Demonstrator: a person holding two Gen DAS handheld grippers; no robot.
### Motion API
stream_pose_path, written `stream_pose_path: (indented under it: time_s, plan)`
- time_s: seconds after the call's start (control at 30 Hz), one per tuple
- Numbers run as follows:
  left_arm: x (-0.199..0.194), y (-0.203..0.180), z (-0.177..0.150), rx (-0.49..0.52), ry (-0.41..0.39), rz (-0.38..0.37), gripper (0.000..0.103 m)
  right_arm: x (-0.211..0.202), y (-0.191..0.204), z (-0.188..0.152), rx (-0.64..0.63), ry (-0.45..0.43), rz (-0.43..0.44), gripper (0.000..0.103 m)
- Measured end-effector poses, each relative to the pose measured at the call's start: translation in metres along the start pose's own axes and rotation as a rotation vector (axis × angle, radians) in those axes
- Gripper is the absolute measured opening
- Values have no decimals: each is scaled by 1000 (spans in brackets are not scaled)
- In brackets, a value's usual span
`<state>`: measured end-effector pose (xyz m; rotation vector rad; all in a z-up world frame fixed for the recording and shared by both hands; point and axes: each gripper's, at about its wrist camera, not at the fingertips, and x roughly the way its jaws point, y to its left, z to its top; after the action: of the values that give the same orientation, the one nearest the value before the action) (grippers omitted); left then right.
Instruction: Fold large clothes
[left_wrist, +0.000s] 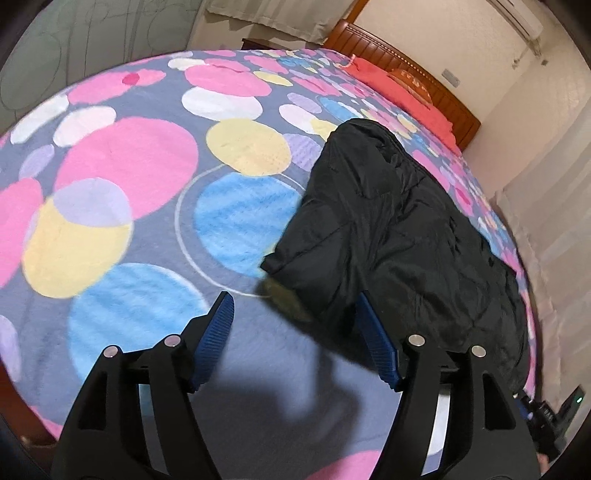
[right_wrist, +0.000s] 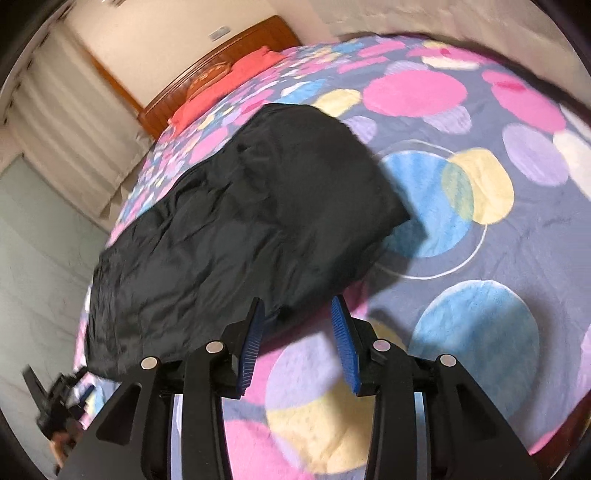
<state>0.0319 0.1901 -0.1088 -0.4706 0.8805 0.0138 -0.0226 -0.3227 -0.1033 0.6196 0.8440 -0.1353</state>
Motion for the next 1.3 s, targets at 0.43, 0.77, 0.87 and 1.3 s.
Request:
stream_pose_path:
  time_s: [0.43, 0.77, 0.87, 1.3]
  plan:
    - [10, 20, 53, 66, 9, 33, 70, 35, 125, 7, -382, -53, -120, 38]
    - [64, -6, 102, 146, 61, 5, 76, 85, 198, 26, -512, -100, -184, 38]
    - [80, -17, 108, 176, 85, -9, 76, 103, 207, 24, -533, -88, -217, 38]
    - [112, -36, 117, 224, 142, -53, 78, 139, 201, 10, -556, -51, -298, 39]
